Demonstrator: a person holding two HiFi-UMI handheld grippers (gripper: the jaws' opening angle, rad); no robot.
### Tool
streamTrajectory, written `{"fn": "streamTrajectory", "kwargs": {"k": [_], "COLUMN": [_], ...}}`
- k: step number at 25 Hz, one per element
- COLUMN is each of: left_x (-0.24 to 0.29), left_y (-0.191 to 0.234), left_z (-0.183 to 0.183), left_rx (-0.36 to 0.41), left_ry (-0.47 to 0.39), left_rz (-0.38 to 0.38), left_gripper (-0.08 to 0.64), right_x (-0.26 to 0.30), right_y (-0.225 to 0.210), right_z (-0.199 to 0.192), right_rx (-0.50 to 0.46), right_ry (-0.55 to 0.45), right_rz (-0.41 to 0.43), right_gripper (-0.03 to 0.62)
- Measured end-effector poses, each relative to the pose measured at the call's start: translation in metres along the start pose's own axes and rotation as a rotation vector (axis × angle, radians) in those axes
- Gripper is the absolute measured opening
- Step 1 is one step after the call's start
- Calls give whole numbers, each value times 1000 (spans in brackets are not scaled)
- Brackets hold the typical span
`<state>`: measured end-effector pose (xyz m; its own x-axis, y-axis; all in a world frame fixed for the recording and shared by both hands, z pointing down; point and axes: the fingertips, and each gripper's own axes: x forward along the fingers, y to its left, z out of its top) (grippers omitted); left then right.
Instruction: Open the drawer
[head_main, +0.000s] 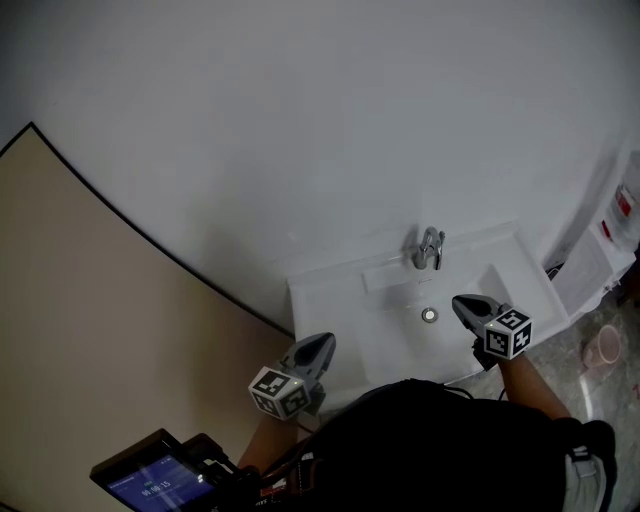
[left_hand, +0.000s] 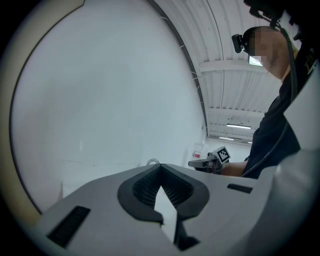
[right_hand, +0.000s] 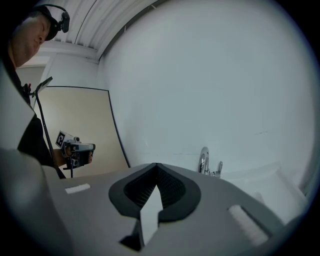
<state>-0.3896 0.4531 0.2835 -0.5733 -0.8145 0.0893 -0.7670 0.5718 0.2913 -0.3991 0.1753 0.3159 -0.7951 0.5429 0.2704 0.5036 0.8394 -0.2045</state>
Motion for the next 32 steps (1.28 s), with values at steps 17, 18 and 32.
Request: {"fn": "streamTrajectory", "kwargs": {"k": [17,18,32], "left_x": [-13,-7,96], "left_y": [68,67,4], "left_z": [-11,-11,-10], "left_rx": [-47,-45,-45], "left_ry": [11,10,-5], "left_rz": [48,63,269], "left_gripper": [-5,-5,-5], "right_x": [72,75,79], "right_y": [15,8,-104], "right_z": [8,8,19], "right_rx": [-22,-24,-14], "right_ry": [54,55,76], "right_rz": [50,67,312], "right_gripper": [-3,-3,-3]}}
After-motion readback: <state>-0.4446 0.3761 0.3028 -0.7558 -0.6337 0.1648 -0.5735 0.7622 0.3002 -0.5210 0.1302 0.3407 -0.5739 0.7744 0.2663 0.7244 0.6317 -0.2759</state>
